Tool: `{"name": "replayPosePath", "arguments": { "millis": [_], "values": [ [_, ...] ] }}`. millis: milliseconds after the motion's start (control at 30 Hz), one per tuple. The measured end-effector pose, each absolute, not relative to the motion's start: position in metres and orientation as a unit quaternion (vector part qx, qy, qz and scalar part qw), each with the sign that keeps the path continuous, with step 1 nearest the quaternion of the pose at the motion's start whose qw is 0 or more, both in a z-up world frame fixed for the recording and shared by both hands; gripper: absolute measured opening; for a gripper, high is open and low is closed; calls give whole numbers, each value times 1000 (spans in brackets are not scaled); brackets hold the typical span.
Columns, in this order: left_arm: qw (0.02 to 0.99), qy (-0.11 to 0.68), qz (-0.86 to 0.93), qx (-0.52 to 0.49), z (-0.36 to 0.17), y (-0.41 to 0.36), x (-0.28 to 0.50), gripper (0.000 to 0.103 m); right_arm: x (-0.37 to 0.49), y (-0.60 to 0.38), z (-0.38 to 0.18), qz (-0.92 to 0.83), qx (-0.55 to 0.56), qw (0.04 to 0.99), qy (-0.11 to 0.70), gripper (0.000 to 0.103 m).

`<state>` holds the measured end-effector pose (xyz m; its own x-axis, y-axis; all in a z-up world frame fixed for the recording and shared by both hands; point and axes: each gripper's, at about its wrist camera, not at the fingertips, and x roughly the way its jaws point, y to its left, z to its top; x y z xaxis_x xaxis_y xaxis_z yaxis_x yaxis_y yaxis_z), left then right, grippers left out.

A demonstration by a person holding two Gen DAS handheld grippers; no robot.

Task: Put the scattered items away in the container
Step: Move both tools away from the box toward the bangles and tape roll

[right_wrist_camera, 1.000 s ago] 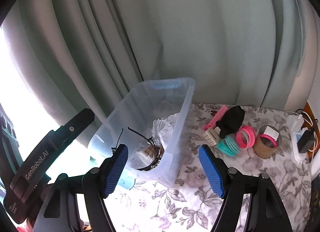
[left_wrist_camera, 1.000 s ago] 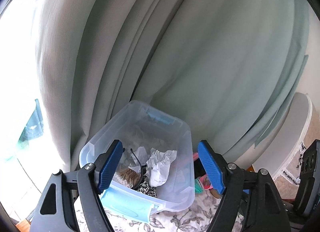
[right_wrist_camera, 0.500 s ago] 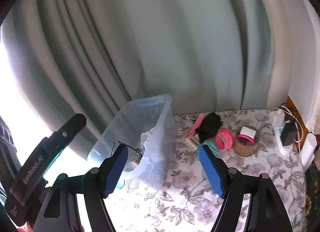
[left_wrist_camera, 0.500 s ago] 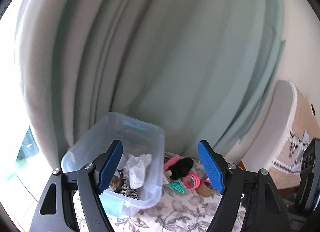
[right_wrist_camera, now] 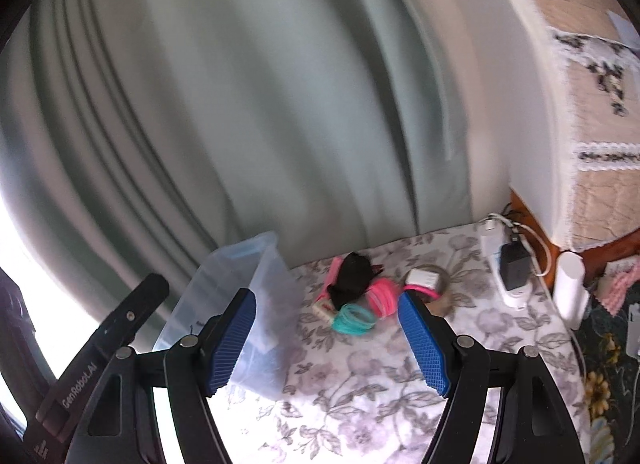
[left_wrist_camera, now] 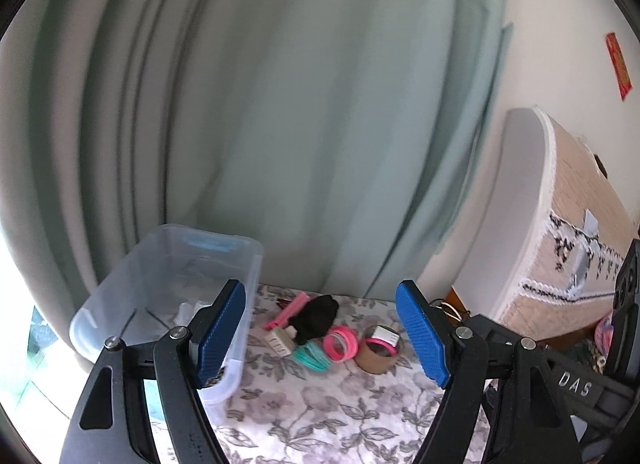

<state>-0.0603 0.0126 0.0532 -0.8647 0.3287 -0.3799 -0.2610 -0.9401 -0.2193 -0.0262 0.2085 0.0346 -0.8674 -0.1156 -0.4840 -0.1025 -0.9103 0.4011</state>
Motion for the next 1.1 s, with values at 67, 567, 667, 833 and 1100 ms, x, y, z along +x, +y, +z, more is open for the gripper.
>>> {"name": "replayPosePath", "arguments": {
  "millis": [67,567,667,833,1100],
  "values": [
    [161,-74,961,-213,53,24,-60,79,-22,221,34,-942,254,-8,-220,77],
    [191,-35,944,-265,11,74,-84,79,-31,278,-6,-917,292,-62,-263,77],
    [190,-29,940,-281,-2,81,-92,79,-39,282,-19,-911,308,-65,-265,77],
    [182,-41,933,-307,-24,85,-108,79,-54,286,-41,-902,333,-69,-266,77],
    [180,-52,919,-346,-60,93,-136,79,-82,282,-69,-896,366,-63,-243,77]
  ]
}}
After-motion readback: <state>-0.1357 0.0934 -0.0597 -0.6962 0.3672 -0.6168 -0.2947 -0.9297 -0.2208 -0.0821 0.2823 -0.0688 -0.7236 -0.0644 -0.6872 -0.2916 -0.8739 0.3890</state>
